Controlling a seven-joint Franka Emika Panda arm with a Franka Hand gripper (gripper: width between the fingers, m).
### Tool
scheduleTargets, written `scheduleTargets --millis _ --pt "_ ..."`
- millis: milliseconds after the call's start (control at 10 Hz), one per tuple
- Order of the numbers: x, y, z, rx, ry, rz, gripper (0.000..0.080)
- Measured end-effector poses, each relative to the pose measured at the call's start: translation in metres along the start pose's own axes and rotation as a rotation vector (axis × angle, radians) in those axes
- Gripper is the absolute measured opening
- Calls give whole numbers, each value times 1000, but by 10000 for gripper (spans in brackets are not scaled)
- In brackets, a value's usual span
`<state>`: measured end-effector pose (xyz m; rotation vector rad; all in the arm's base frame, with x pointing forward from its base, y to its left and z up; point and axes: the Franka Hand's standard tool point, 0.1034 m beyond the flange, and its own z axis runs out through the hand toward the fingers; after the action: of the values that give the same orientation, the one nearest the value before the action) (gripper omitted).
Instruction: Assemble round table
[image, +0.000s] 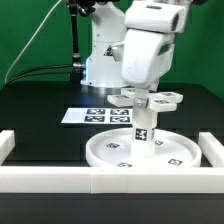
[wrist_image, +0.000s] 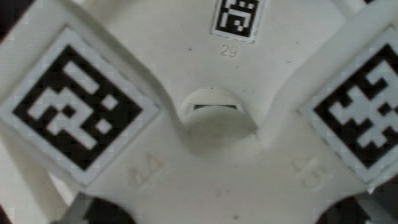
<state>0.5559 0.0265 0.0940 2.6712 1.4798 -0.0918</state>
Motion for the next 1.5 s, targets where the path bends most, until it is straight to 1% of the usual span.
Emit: scheduleTargets --millis 200,400,700,800,900,1000,1100,1300,1400,1500 --pt "0 -2 -1 7 1 274 449" --pt "1 -4 -2 15 18 484 450" --pt "2 -3 -3 17 19 645 450" --pt "1 -3 -3 33 24 773 450" --pt "-2 -2 -1 58 31 931 450" --pt "-3 -2 -1 76 34 1079 450" --pt "-3 -3 0 87 31 1199 450" --pt "-3 -4 1 131 37 1418 450" --pt "-2 -5 1 139 47 1520 450" --pt "2 -10 0 140 50 1627 450"
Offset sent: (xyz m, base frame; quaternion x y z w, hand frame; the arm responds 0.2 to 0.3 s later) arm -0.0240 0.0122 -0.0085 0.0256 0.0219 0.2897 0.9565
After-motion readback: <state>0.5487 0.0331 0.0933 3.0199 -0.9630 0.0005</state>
